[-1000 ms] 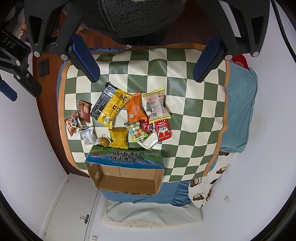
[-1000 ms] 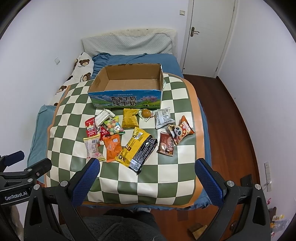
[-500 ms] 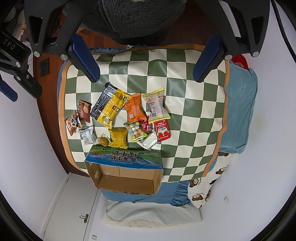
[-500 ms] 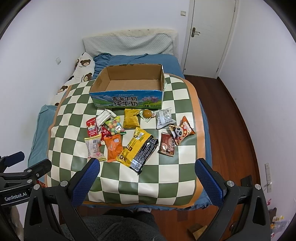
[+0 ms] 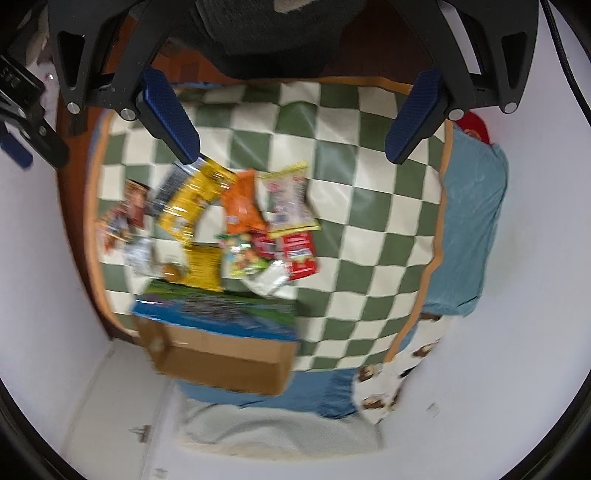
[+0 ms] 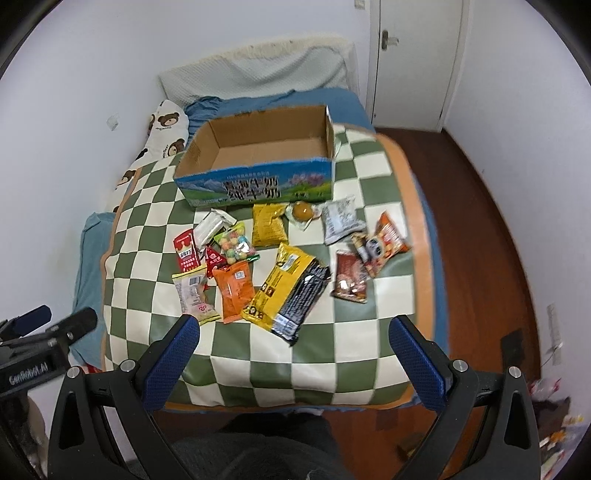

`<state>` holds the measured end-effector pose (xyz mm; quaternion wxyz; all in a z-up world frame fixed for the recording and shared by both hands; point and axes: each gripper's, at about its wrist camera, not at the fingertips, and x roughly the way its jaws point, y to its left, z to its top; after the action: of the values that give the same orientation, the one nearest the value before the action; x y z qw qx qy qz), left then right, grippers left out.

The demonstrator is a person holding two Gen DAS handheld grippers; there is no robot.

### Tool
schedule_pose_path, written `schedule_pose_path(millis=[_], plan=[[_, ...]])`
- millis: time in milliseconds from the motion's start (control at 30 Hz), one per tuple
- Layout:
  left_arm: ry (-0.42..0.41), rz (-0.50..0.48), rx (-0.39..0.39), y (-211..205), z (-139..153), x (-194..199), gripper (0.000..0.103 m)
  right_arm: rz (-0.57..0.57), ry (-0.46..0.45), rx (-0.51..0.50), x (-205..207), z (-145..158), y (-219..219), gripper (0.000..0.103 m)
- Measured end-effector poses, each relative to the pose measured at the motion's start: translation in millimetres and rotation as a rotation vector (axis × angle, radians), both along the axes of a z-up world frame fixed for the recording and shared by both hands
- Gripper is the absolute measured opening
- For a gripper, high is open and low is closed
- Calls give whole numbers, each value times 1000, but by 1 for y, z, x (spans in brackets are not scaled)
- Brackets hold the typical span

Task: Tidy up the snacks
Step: 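Grasp the clear yellow-topped bag with the left tool while the right tool grasps the yellow-black bag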

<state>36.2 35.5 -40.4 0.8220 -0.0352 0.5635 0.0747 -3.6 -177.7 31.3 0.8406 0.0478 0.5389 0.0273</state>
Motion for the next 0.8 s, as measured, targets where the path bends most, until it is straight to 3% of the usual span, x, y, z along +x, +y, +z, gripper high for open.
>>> schedule_pose_path(millis=[200, 367, 500, 667, 733, 800], plan=[[155, 79, -5, 33, -89, 59, 103, -99, 128, 67, 61, -109, 12, 103], [304, 73, -83, 37, -174, 101, 103, -182, 225, 93, 102, -193, 18, 102], [405, 107, -179, 44, -239, 130, 98, -247, 286, 106, 127, -240, 19, 101], [423, 146, -235, 52, -273, 145, 69, -320, 328, 7, 146, -278, 28, 100], [410, 123, -230, 52, -275, 146, 63, -298, 348, -45, 149, -286, 35, 99], [397, 80, -200, 49, -273, 144, 60, -269, 348, -76, 147, -289, 40, 92]])
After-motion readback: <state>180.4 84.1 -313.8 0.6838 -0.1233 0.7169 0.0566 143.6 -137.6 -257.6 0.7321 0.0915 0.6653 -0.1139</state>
